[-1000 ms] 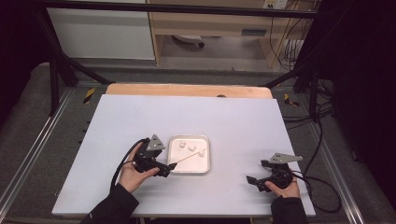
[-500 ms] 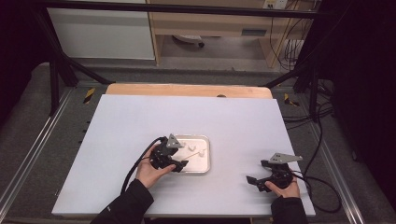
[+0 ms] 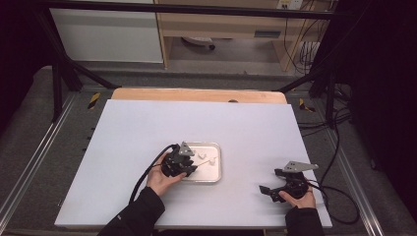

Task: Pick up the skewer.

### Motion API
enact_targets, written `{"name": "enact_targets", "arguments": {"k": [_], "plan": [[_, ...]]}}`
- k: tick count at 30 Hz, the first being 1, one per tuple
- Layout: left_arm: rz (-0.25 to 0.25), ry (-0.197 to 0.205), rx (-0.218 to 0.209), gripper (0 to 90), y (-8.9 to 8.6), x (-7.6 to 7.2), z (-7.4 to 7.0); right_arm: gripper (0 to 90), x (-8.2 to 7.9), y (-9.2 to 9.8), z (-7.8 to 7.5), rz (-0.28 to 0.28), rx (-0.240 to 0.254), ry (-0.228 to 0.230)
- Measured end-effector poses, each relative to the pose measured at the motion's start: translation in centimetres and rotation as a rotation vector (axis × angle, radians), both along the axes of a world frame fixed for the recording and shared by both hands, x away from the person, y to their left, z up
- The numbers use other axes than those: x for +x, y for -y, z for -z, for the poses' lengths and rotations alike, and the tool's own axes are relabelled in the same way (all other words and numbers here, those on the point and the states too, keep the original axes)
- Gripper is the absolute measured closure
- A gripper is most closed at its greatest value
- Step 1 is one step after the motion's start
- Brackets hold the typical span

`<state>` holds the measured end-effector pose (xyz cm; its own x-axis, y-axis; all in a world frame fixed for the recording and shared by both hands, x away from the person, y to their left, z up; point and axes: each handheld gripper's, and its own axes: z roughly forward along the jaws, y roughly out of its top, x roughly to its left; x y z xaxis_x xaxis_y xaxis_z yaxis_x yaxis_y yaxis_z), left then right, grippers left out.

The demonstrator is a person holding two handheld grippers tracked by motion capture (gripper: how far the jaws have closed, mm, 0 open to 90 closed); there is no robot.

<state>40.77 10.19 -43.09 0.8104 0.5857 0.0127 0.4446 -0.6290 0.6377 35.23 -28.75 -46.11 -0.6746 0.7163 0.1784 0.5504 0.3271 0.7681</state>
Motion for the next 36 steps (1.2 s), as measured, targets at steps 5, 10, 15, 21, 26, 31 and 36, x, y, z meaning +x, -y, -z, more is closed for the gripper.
{"name": "enact_targets", "arguments": {"k": [5, 10, 15, 21, 26, 31, 36], "plan": [[0.002, -0.002, 0.005, 78.0, 0.13, 0.20, 0.28, 0.8, -0.01, -0.01, 0.00, 0.001, 0.001, 0.001], [0.004, -0.003, 0.016, 80.3, 0.25, 0.30, 0.58, 0.8, 0.00, -0.01, 0.00, 0.001, 0.001, 0.000], [0.001, 0.000, 0.022, 86.0, 0.30, 0.37, 0.57, 0.8, -0.03, -0.05, -0.02, 0.002, 0.000, -0.004], [0.011, 0.016, 0.036, 88.1, 0.43, 0.21, 0.57, 0.8, 0.00, -0.05, -0.01, 0.000, -0.003, 0.000], [0.011, 0.030, 0.030, 88.5, 0.43, 0.13, 0.66, 0.8, 0.00, -0.05, -0.01, -0.001, -0.003, -0.001], [0.009, 0.043, 0.013, 88.6, 0.42, -0.02, 0.47, 0.8, -0.02, -0.05, -0.02, -0.001, 0.000, -0.002], [0.001, 0.053, -0.006, 88.7, -0.07, -0.24, -0.26, 1.0, -0.06, -0.12, -0.06, -0.001, -0.005, 0.004]]}}
